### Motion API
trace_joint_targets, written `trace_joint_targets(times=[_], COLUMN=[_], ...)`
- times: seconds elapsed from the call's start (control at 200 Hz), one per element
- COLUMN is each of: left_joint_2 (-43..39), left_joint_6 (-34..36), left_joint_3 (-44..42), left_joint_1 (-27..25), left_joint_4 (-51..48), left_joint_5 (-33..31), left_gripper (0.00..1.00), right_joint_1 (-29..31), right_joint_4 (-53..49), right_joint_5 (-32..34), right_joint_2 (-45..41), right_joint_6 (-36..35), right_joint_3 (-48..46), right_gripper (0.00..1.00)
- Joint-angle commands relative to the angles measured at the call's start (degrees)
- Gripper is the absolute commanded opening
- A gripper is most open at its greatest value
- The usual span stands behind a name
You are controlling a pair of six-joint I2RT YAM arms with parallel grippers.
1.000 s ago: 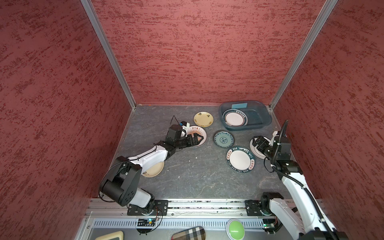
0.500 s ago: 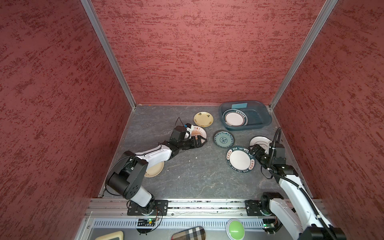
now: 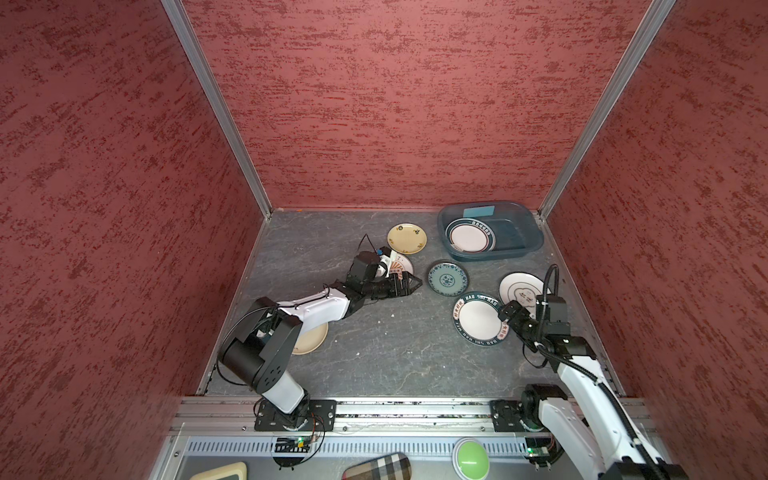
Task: Place the plates into the plastic bin on the countertop
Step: 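Move right gripper down to the green-rimmed 'HAO SHI HAO WEI' plate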
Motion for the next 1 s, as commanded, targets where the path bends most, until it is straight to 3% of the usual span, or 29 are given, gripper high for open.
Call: trace_joint_targets(times=[0.0,0.301,0.787,0.992], left_joint_2=[-2.09,-3.14,-1.51,-1.15], left_joint_6=[0.27,-0.12,-0.73,-0.96], left_joint_3=[0.01,-0.83,-0.94,-0.95], left_joint_1=[0.06,0.61,1.47,1.78], left_joint_4=[0.95,1.43,2.09,2.23], left_joint_5=[0.32,-0.30,0.51,0.87], left_gripper=[0.99,0.99,0.99,0.99], right_joint_1=[0.18,0.22,0.24,0.22], right_joint_4=[-0.64,4.85,9.28,10.30], right_joint_5=[1.30,-4.32,-6.66,-7.17], right_joint_2=[0.31,4.99,6.39,7.73], right_joint_6=[0.85,1.54,3.11,3.11], right_joint_3=[-0.64,-3.54,-7.39,-7.51], right_gripper=[0.99,0.99,0.99,0.93])
